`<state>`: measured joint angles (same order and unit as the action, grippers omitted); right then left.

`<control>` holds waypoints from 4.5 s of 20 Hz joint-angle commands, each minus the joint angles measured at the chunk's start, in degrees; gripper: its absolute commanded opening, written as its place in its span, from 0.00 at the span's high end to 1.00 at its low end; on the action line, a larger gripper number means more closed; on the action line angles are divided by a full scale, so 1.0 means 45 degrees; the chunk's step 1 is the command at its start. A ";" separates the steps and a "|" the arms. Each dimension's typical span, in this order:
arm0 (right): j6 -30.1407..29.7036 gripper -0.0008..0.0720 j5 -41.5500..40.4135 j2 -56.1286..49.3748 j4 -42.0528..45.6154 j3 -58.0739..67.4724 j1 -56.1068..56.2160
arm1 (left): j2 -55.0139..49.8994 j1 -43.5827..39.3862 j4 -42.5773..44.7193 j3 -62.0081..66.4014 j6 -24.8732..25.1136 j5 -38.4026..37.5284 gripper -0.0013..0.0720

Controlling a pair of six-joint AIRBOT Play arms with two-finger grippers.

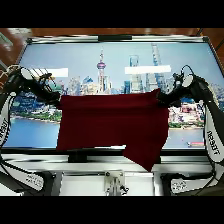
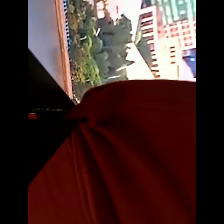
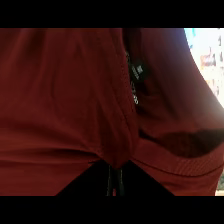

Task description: Fold the shirts.

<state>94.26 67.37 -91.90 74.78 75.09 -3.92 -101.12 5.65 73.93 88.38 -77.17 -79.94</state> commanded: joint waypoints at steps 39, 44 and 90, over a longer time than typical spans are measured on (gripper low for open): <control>-0.1991 0.24 0.3551 0.5523 0.1146 -0.3963 -0.3400 | 0.6494 0.3740 -0.2545 -1.2760 0.0767 0.1977 0.47; -0.1734 0.24 0.3789 0.5513 0.1117 -0.4352 -0.3400 | 0.6494 0.3740 -0.2550 -1.2750 0.0675 0.1768 0.93; -0.2050 0.92 0.0107 -0.0296 -0.4260 0.2205 -0.1375 | 0.2463 0.2040 -0.5872 -0.3211 0.1413 0.2584 0.93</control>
<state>84.40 69.36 -87.50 54.98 78.37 -11.62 -85.62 15.68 47.68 69.95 -69.30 -68.86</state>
